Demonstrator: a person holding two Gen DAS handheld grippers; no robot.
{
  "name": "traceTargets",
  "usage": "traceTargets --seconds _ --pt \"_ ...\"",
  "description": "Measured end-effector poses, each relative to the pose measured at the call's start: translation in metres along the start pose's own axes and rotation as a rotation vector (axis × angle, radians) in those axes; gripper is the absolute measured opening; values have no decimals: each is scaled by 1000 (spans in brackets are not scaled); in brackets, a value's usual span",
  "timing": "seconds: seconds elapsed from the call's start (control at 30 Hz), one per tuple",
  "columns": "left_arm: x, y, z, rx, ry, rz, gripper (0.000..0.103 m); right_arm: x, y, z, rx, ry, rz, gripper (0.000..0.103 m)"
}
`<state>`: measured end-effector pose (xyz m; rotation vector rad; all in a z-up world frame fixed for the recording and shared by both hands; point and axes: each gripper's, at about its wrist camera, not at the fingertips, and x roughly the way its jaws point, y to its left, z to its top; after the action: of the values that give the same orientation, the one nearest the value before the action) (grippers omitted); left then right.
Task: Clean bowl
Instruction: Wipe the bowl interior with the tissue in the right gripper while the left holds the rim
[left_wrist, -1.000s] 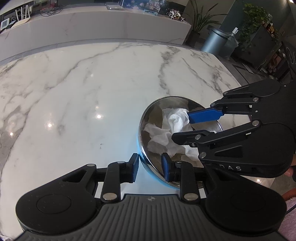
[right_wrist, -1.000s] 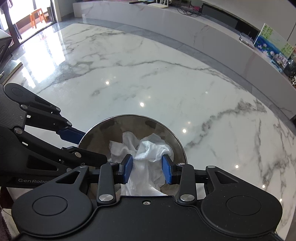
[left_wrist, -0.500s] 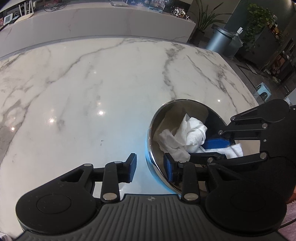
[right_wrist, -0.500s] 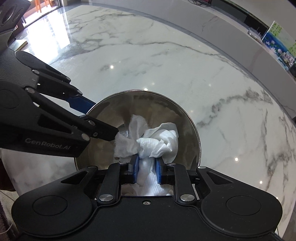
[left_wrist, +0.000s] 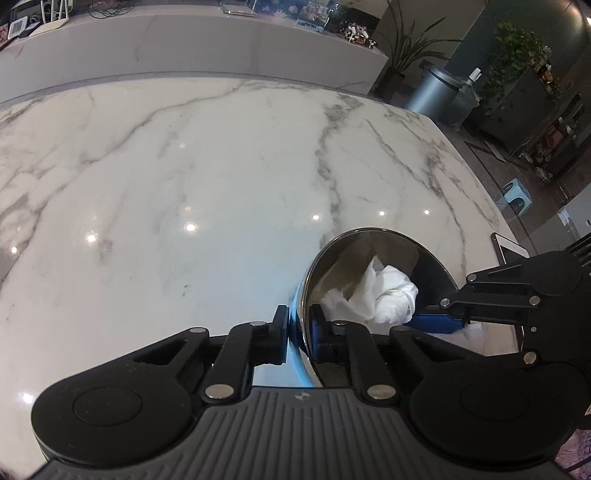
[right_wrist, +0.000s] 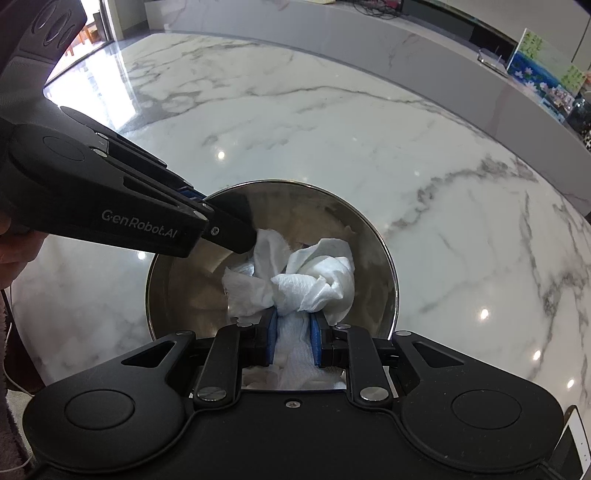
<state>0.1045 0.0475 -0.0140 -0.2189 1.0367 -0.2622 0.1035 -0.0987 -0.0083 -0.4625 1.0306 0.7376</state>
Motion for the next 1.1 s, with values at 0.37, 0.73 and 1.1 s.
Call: traceTargets --seconds 0.37,0.73,1.1 --pt "-13 -21 3 124 -94 69 7 -25 7 14 5 -28 78 16" --pt "-15 -21 3 121 -97 59 7 -7 22 9 -24 44 131 16" --pt "-15 -26 1 166 -93 61 7 0 22 7 -41 55 11 14"
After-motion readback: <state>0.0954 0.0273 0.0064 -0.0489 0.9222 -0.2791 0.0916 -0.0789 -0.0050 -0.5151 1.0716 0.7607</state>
